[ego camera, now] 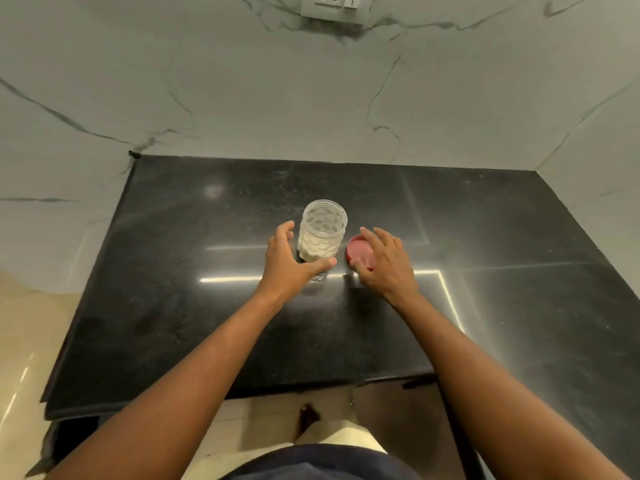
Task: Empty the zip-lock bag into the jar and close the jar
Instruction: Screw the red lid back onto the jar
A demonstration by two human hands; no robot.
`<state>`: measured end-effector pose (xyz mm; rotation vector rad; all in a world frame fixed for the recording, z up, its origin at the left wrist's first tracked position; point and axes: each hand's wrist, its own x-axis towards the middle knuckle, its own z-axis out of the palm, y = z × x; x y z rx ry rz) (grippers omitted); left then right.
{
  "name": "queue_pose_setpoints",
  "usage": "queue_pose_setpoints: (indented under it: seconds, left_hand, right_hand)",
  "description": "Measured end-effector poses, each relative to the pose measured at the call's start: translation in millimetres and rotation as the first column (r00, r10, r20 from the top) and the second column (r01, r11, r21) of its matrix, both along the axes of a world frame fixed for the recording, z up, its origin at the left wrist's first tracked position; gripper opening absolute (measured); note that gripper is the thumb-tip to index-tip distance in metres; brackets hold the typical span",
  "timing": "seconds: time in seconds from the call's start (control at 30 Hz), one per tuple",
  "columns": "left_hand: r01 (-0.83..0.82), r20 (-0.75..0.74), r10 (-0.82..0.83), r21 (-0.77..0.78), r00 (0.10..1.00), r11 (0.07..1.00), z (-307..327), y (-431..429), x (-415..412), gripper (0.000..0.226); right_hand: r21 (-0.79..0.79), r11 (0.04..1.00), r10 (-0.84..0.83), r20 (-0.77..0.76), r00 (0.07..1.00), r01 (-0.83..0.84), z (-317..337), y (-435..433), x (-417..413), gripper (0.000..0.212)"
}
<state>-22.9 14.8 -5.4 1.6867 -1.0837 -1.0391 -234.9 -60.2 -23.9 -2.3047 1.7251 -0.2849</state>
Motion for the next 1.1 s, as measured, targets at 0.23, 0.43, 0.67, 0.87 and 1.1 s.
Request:
queue_pose_setpoints:
  seconds: [0.23, 0.43, 0.67, 0.87, 1.1]
  left_hand:
    - [-0.050, 0.022, 0.053, -0.108, 0.998, 0.993, -13.4, -31.5, -20.5, 0.117]
    - [-0.127, 0.089, 0.140, -0.133, 0.986, 0.983, -16.7, -38.7, -21.7, 0.091]
    - [-0.108, 0.140, 0.129, -0.147, 0.982, 0.983, -19.1, -38.4, -18.3, 0.090]
    - [-0.088, 0.144, 0.110, -0.148, 0.984, 0.985, -24.7, -37.6, -14.9, 0.091]
    - [-0.073, 0.183, 0.098, -0.140, 0.978, 0.987, -29.4, -37.9, -11.8, 0.087]
  right_hand:
    - [0.165, 0.973, 0.187, -0.152, 0.971, -0.162, -11.1, -43.1, -12.0, 0.080]
    - [0.198, 0.980, -0.003, 0.151, 0.988, -0.027, 6.8, -51.3, -15.0, 0.085]
    - [0.192, 0.973, -0.227, 0.731, 0.643, 0.126, 59.7, -45.6, 4.8, 0.050]
    - [-0.027, 0.981, 0.177, 0.522, 0.834, -0.191, 75.3, -31.0, 36.6, 0.034]
    - [0.017, 0.932, 0.345, 0.256, 0.903, -0.361, 87.6, -33.8, 55.4, 0.049]
